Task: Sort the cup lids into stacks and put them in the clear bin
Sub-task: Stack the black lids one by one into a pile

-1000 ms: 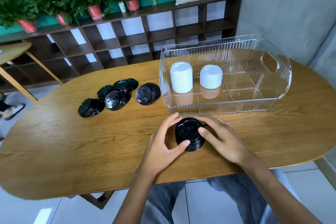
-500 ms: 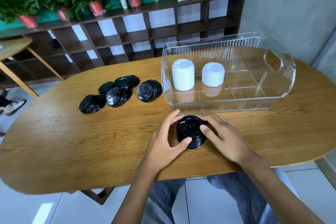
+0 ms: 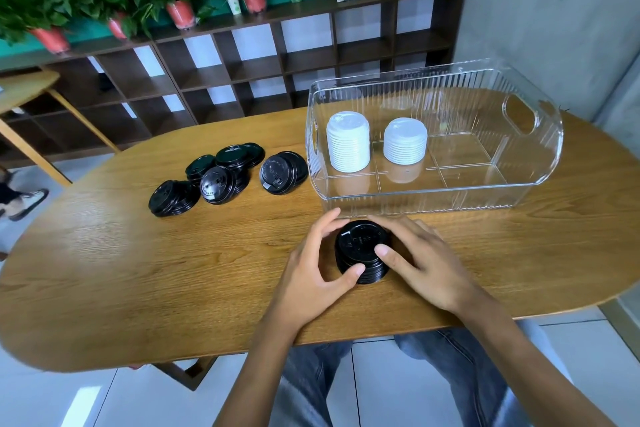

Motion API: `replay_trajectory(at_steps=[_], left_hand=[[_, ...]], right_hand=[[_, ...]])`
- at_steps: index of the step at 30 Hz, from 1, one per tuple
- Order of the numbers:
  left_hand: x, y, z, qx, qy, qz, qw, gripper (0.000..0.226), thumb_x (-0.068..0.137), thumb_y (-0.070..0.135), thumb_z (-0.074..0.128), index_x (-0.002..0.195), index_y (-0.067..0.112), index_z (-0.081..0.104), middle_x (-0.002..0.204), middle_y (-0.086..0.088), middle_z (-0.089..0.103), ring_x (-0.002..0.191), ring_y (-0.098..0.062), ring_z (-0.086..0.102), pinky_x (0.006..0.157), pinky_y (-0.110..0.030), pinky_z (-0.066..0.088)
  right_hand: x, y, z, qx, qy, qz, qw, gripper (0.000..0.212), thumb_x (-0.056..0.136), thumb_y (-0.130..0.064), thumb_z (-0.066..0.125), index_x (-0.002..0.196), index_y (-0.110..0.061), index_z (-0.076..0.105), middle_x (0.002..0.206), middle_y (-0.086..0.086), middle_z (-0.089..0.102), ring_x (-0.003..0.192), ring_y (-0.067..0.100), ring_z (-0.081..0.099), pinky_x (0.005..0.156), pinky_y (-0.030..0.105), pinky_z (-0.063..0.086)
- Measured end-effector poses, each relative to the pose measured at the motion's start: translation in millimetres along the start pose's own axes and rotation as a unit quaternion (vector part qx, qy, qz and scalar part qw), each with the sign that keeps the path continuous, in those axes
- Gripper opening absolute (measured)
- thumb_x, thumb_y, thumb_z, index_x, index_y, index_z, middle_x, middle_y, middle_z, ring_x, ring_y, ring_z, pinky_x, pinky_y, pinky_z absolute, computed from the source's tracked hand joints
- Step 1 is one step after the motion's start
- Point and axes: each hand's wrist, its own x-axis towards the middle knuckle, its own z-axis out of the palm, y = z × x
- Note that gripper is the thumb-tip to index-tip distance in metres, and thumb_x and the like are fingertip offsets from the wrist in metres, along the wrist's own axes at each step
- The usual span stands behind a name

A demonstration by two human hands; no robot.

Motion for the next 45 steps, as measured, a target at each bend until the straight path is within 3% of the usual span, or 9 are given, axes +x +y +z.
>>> replay_trajectory(at_steps=[5,20,29,37,40,43,45], left_hand=[[1,-2,0,-0.004,0.000,-0.011,1.000,0.085,0.084,0.042,0.080,0.154,0.040,0.032,0.142,0.022,0.058,0.137,-0.008,0.052,0.115,-0.035,0.040],[4,-1,-2,0.026,-0.013,-0.029,0.999,0.087,0.074,0.050,0.080,0.150,0.044,0.038,0.130,0.032,0.059,0.128,0.005,0.053,0.103,-0.002,0.030],[2,2,-2,0.024,-0.009,-0.024,0.999,0.080,0.079,0.048,0.077,0.149,0.049,0.038,0.137,0.032,0.054,0.132,0.006,0.049,0.104,-0.001,0.028],[1,2,-1,-0.005,-0.015,-0.023,1.000,0.073,0.086,0.041,0.073,0.150,0.044,0.038,0.143,0.025,0.055,0.136,-0.005,0.051,0.111,-0.014,0.036],[0,2,-3,-0.023,0.021,-0.011,0.999,0.059,0.093,0.040,0.065,0.148,0.034,0.045,0.139,0.020,0.060,0.129,-0.008,0.058,0.107,-0.017,0.041],[0,-1,-7,-0.030,0.124,0.006,0.992,0.039,0.096,0.030,0.062,0.134,0.023,0.060,0.120,0.016,0.071,0.109,-0.010,0.069,0.099,-0.023,0.051],[4,-10,-15,-0.012,0.198,-0.012,0.980,0.031,0.093,0.020,0.063,0.124,0.024,0.064,0.106,0.016,0.074,0.099,-0.006,0.071,0.093,-0.017,0.051]], right_hand=[[0,0,1,0.005,0.011,-0.001,1.000,0.060,0.093,-0.070,0.030,0.146,-0.043,0.041,0.124,-0.024,0.054,0.119,0.003,0.046,0.107,0.036,0.033],[3,0,1,0.008,0.017,0.014,1.000,0.054,0.091,-0.057,0.051,0.140,-0.035,0.052,0.126,-0.018,0.058,0.120,0.007,0.047,0.107,0.037,0.033],[0,0,2,-0.048,-0.010,0.006,0.999,0.063,0.095,-0.066,0.026,0.148,-0.034,0.041,0.130,-0.016,0.055,0.121,0.007,0.044,0.106,0.034,0.031],[-1,1,1,-0.028,-0.013,0.005,1.000,0.071,0.092,-0.074,0.021,0.150,-0.037,0.037,0.134,-0.017,0.054,0.124,0.007,0.044,0.109,0.038,0.032],[-1,1,1,-0.019,-0.012,0.008,1.000,0.073,0.090,-0.077,0.024,0.152,-0.039,0.033,0.139,-0.020,0.051,0.128,0.005,0.042,0.110,0.037,0.031],[-1,2,0,-0.010,-0.009,0.009,1.000,0.078,0.086,-0.081,0.029,0.152,-0.041,0.031,0.142,-0.022,0.048,0.131,0.002,0.039,0.111,0.037,0.030],[-1,2,0,-0.007,-0.009,0.008,1.000,0.080,0.083,-0.084,0.032,0.151,-0.041,0.032,0.142,-0.023,0.048,0.131,0.002,0.038,0.111,0.036,0.030]])
